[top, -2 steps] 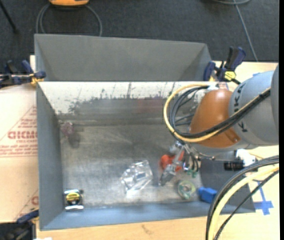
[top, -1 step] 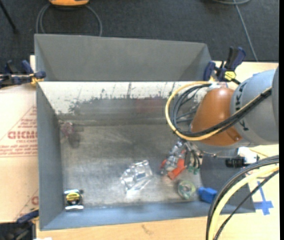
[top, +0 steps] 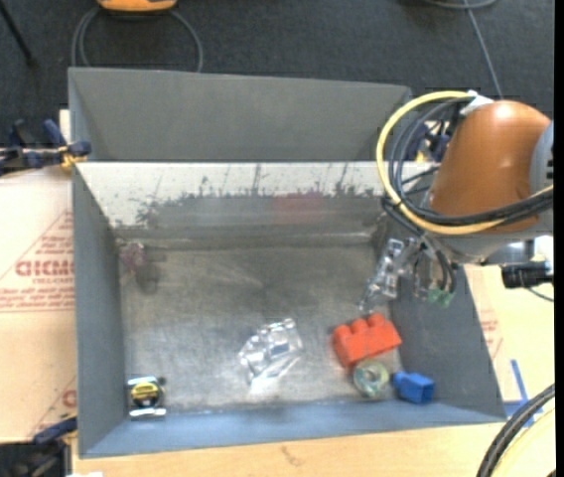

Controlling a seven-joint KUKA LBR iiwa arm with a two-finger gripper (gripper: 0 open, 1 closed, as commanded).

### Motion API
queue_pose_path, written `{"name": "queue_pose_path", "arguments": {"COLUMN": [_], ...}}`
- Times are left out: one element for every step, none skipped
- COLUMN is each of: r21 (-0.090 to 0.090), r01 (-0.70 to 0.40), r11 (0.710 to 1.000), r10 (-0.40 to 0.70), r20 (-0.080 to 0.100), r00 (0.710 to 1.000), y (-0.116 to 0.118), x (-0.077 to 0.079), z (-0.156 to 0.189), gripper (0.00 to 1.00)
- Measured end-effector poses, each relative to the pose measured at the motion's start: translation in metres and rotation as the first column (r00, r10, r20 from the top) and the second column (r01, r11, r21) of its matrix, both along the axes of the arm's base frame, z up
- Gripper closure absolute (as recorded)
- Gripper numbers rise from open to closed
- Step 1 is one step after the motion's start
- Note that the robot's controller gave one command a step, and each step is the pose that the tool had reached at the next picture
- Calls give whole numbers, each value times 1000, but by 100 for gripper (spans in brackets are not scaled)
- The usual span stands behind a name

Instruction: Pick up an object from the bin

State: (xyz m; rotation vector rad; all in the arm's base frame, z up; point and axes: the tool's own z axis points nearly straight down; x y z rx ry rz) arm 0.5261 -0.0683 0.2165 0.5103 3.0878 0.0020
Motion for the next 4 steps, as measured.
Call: {"name": "queue_pose_path", "arguments": {"r21": [0, 2, 0, -6], "r01": [0, -47, -47, -209], "r11": [1000, 999, 999, 978], "r10": [0, 47, 47, 209], "r20": [-8, -3, -3, -2], "r00": [1000, 999, 999, 978], "y": [0, -37, -38, -45], "x": [-2, -16, -17, -11], "z": [-5, -132, -135, 19], "gripper": [0, 0, 100, 100]}}
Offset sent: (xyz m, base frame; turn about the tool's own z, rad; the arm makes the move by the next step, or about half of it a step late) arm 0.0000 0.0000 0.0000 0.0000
